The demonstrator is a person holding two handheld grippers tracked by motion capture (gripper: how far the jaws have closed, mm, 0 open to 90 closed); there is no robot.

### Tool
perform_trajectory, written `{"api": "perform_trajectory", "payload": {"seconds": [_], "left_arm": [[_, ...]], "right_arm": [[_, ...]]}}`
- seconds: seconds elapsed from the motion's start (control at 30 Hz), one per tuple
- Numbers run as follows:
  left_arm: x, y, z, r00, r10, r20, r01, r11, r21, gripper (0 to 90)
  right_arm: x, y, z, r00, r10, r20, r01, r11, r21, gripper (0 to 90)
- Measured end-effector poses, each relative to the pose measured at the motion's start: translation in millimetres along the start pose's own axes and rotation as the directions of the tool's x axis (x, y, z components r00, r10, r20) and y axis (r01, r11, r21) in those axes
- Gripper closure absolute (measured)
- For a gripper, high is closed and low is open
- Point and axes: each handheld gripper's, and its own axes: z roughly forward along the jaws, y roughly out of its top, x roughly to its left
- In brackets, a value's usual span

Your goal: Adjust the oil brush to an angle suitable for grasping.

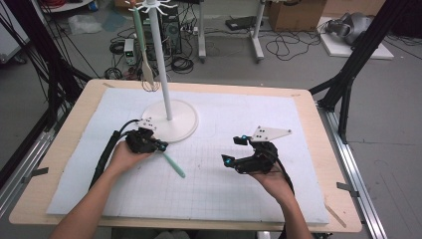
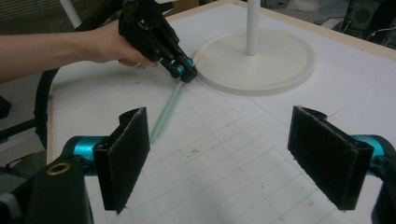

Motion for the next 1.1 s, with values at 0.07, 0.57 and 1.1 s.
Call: {"api": "perform_trajectory", "payload": {"seconds": [0.07,0.57,1.1], "left_arm": [[1.7,-1.9,0.3,0.9999,-0.011,-0.002,0.011,0.9999,-0.002,88.9],[-0.1,-5.7,-3.8,0.9999,-0.012,0.002,0.012,0.9999,-0.012,88.8],[-1.0,-8.0,-9.6,0.9998,-0.019,0.01,0.019,0.9997,-0.013,88.7]], "right_arm": [[0.1,0.1,0.3,1.0,-0.001,-0.004,0.001,1.0,0.001,19.7],[0.7,0.7,1.0,1.0,-0.003,-0.007,0.003,1.0,0.003,19.7],[0.1,1.4,0.6,0.9999,-0.005,-0.01,0.005,1.0,0.0,19.7]]}}
